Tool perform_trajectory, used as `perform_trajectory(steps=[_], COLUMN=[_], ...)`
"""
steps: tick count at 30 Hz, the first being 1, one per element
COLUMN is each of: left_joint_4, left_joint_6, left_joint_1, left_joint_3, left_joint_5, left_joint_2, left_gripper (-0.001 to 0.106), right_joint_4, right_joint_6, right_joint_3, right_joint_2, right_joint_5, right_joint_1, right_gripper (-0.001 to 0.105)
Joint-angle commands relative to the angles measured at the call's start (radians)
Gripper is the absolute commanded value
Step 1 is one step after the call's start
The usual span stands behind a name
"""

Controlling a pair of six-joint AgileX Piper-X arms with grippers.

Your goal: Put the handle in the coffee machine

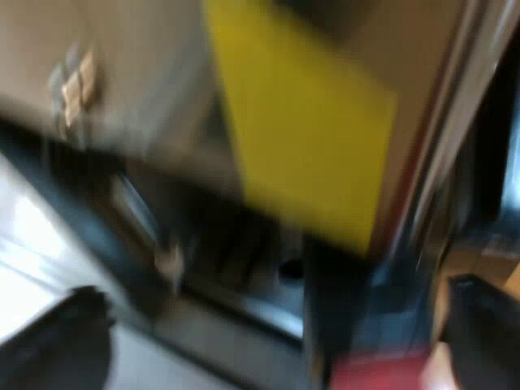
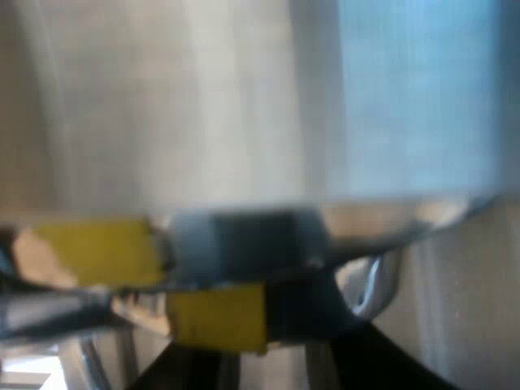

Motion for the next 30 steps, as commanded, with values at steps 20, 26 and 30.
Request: perform_trajectory(steps=[20, 26, 30], left_joint_4=[0.033, 0.097, 0.135], left_joint_6=[-0.014, -0.014, -0.014], left_joint_1=[-0.004, -0.004, -0.004], left_joint_3=[-0.015, -0.048, -0.098], left_joint_5=[-0.027, 0.005, 0.007], left_joint_2=[-0.017, -0.017, -0.017], left_gripper=[0.105, 0.105, 0.105], right_joint_4=[-0.168, -0.194, -0.188], right_joint_6=[-0.033, -0.033, -0.033], right_joint_3=[-0.021, -0.024, -0.024], right_joint_2=[-0.015, -0.015, -0.015], right_joint_5=[-0.032, -0.031, -0.031], right_joint_1=[-0.016, -0.016, -0.016], right_gripper=[0.023, 0.023, 0.023])
